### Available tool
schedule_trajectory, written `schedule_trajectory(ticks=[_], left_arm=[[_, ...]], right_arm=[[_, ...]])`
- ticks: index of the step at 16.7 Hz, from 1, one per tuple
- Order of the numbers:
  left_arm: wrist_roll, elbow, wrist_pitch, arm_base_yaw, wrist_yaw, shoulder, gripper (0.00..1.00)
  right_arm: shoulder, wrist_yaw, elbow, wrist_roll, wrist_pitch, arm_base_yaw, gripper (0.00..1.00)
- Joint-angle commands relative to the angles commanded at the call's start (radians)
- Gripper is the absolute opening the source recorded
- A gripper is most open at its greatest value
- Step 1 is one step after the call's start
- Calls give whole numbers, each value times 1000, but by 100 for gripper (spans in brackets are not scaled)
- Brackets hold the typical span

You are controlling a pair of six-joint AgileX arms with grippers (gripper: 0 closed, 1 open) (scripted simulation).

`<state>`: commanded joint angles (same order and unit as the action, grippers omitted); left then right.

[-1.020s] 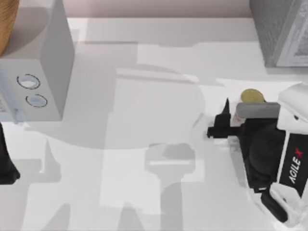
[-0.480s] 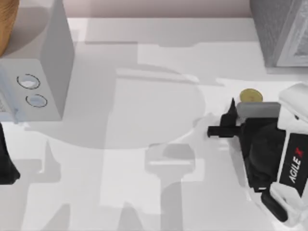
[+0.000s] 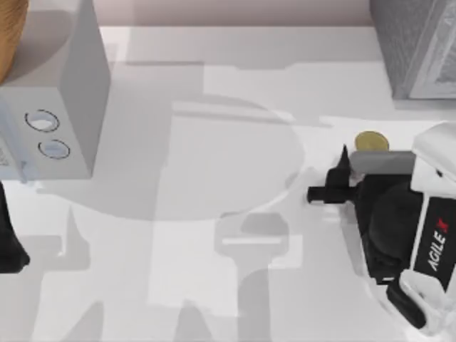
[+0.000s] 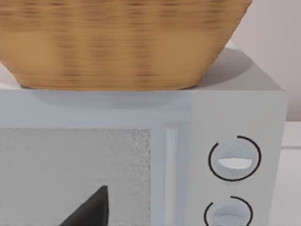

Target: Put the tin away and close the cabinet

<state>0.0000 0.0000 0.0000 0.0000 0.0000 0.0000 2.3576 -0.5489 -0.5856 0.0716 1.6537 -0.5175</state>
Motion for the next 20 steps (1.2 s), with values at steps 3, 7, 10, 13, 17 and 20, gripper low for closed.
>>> schedule_trajectory(ticks=[3, 7, 10, 13, 17, 20], left_arm=[[0, 0, 0, 0, 0, 0, 100], [0, 0, 0, 0, 0, 0, 100], [0, 0, 0, 0, 0, 0, 100], [0, 0, 0, 0, 0, 0, 100], [0, 0, 0, 0, 0, 0, 100], [0, 0, 0, 0, 0, 0, 100]], right_arm=[[-31, 0, -1, 0, -33, 0, 0], [-181, 2, -6, 1, -188, -1, 0], [-339, 4, -12, 2, -352, -1, 0], [-501, 6, -18, 3, -521, -2, 0], [-669, 8, -24, 4, -695, -2, 0], [-717, 8, -26, 4, -745, -2, 0]])
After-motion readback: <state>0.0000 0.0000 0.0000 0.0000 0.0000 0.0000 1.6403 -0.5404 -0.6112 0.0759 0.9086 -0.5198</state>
